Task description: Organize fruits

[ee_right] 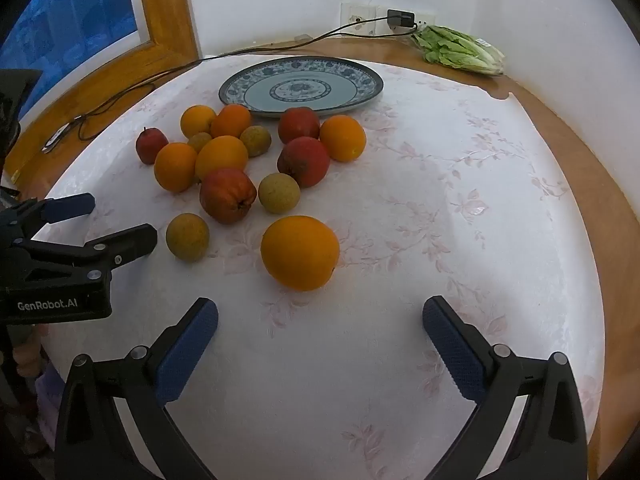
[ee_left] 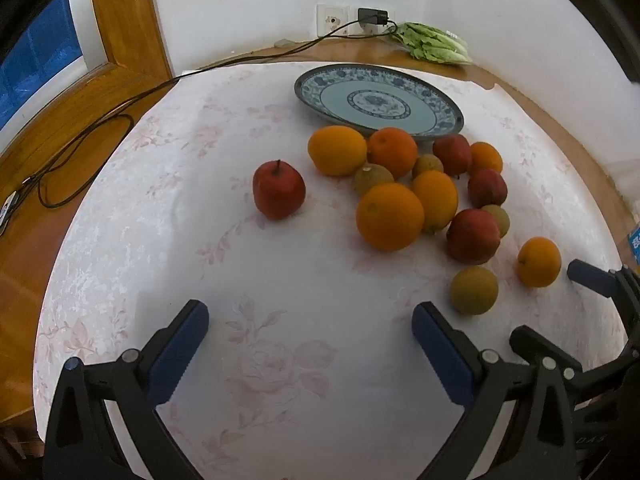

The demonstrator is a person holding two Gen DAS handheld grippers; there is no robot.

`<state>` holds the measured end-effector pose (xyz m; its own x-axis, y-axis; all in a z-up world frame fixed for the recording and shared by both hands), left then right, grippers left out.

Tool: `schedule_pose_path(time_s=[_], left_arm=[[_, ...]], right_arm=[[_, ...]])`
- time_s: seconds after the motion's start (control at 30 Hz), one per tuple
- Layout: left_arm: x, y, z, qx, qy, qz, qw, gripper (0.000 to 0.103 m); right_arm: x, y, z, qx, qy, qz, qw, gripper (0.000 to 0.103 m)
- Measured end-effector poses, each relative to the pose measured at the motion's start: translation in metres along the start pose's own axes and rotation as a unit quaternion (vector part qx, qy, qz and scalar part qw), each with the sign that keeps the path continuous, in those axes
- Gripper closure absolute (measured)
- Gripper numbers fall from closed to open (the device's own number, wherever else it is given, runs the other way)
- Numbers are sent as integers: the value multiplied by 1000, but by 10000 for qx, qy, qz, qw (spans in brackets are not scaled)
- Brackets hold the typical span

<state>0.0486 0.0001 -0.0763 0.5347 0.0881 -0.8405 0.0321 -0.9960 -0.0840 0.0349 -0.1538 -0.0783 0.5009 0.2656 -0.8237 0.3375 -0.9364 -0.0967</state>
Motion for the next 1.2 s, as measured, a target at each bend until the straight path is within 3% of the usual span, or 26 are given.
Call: schedule_pose_path(time_s=[1.2], left_arm=[[3,1,1,-9,-19,0,10000,0]], right_arm=[[0,0,0,-28,-8,37,10000,0]])
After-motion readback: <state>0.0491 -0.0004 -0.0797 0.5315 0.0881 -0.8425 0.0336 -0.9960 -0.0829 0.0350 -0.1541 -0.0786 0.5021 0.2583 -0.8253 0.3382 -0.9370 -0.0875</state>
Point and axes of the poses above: each gripper's, at about its wrist camera, not at the fingertips, and x roughly the way its jaws point, y to its right, z to its underside, the point moved 9 cm from there along x, roughly the way its jaws point, and after that the axes turned 5 degrees about -z, right-handed, at the moved point
